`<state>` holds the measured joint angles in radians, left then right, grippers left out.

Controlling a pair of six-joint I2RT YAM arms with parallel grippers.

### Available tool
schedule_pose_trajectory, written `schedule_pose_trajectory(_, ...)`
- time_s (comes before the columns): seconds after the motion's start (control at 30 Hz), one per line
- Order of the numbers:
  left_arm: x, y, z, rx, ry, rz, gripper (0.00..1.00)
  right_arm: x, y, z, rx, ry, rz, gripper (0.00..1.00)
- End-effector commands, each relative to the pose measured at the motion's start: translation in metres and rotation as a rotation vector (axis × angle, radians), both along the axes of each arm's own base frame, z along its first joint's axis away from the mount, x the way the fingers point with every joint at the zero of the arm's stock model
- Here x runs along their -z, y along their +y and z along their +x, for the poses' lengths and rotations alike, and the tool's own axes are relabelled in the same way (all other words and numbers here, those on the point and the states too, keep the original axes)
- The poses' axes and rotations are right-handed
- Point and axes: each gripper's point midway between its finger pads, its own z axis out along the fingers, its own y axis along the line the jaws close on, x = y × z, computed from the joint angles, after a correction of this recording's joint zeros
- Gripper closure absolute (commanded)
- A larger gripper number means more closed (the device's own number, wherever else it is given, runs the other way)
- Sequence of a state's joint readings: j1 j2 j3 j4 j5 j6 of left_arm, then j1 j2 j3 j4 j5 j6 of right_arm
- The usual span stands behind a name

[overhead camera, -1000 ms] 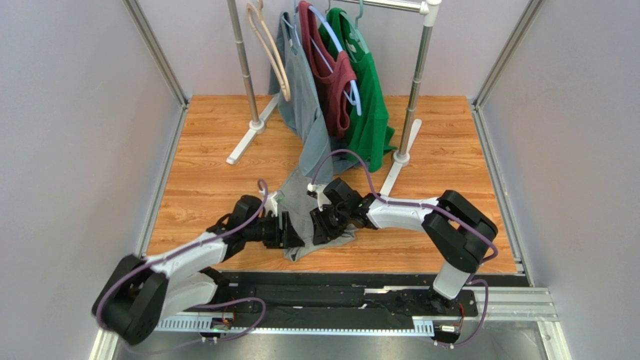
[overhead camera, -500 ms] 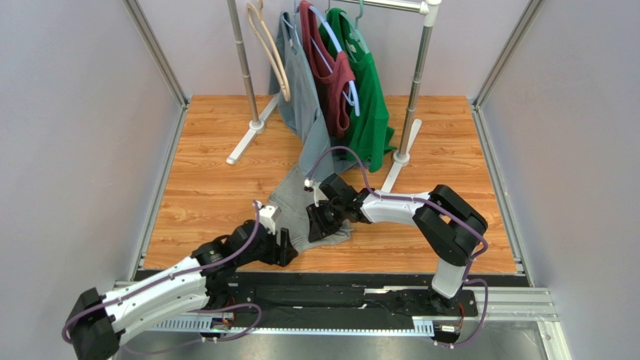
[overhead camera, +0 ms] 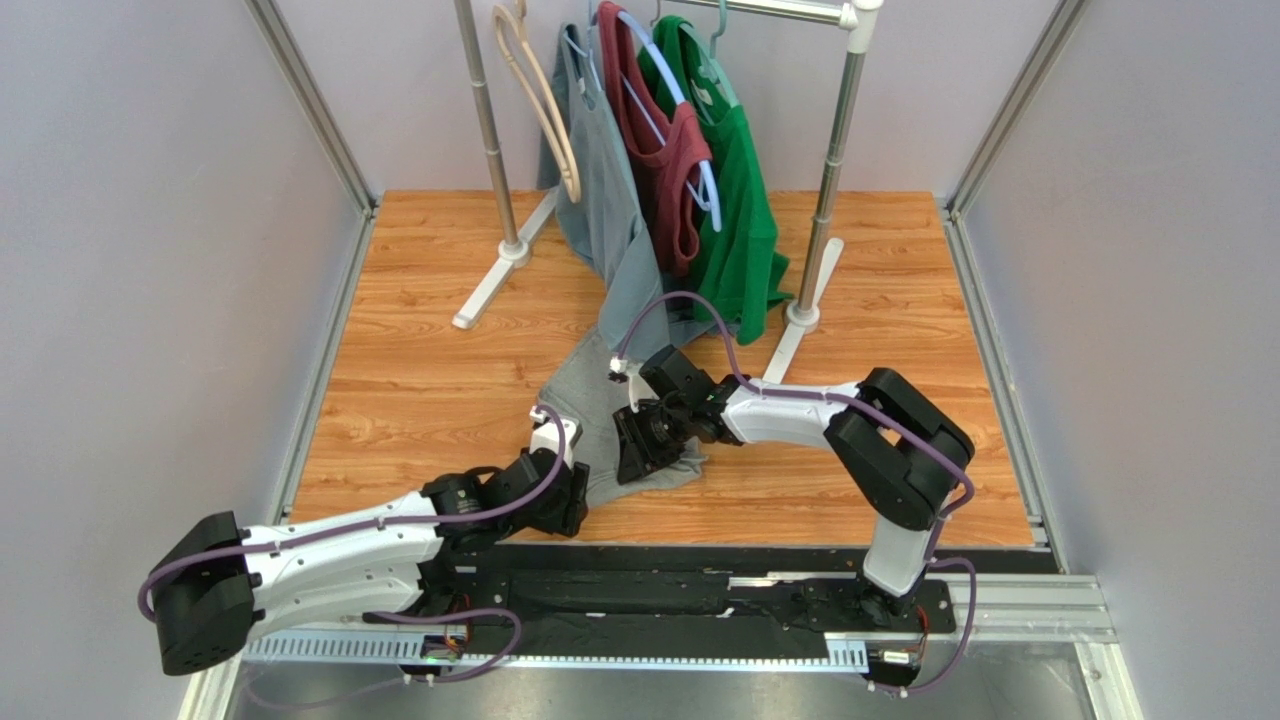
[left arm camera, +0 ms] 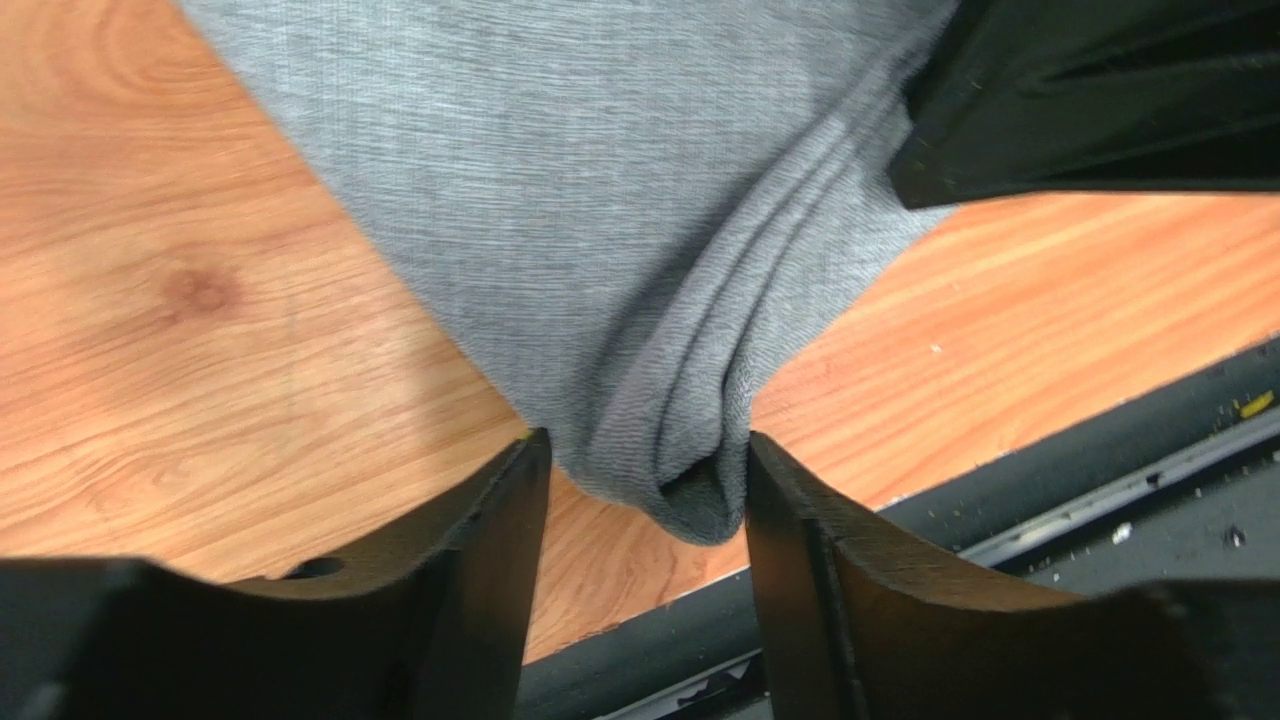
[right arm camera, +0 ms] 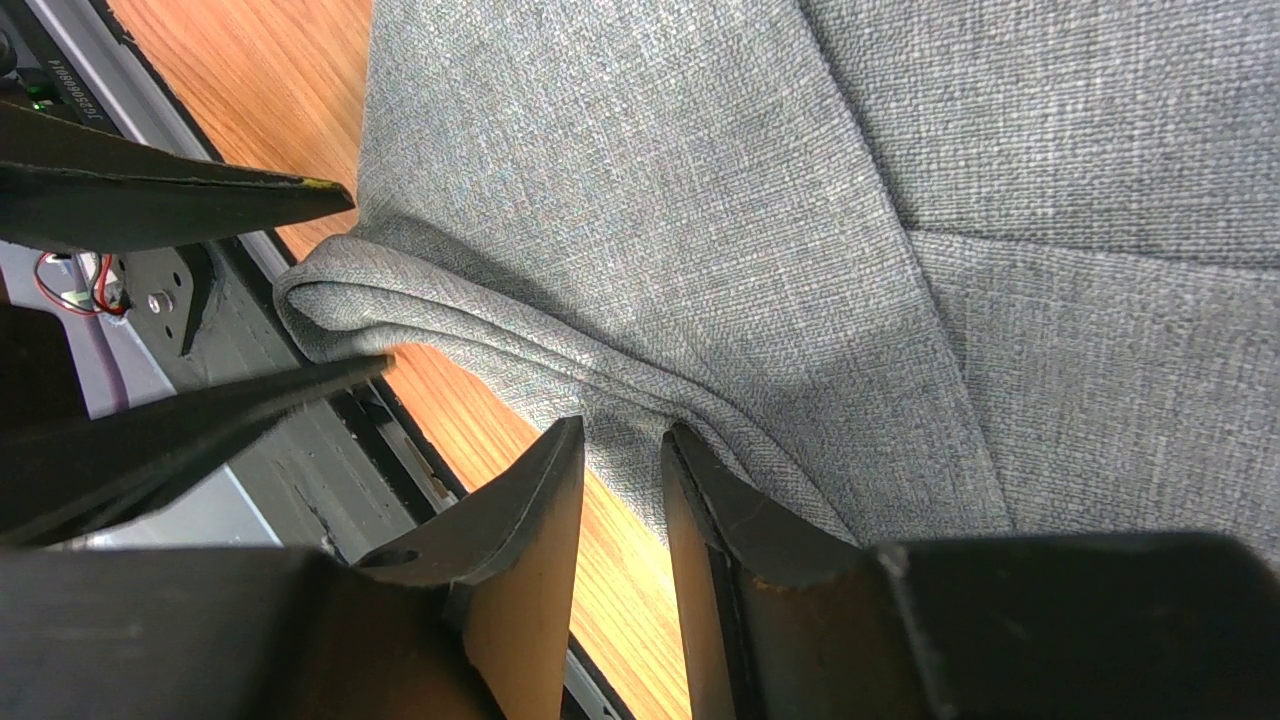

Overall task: Fold the napkin, place the utensils inside, and roll it up
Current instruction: Roll the napkin at the center of the board.

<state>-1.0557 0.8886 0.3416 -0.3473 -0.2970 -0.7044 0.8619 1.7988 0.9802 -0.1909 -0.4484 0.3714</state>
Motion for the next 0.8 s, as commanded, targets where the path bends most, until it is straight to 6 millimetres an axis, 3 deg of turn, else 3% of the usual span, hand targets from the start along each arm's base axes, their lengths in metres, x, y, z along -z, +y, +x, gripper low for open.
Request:
schedule_pose_trajectory(0.0, -0.015, 0.003, 0.012, -0.082, -0.048, -0.009, 0.45, 0.04, -0.029, -0.01, 0.017, 0.055, -0.161, 0.66)
schedule_pose_trajectory(0.4, -0.022, 0.003, 0.014, -0.109, -0.089, -0.098, 0.49, 0.043, -0.031, -0.014, 0.004, 0.076, -0.166, 0.68)
schedule_pose_trajectory(0.67, -0.014, 0.003, 0.013, -0.134, -0.072, -0.116, 0.58, 0.047, -0.032, -0.018, -0.007, 0.094, -0.175, 0.69)
schedule_pose_trajectory(0.77, -0.01, 0.005, 0.014, -0.156, -0.059, -0.09, 0.67, 0.047, -0.032, -0.017, -0.004, 0.095, -0.177, 0.69)
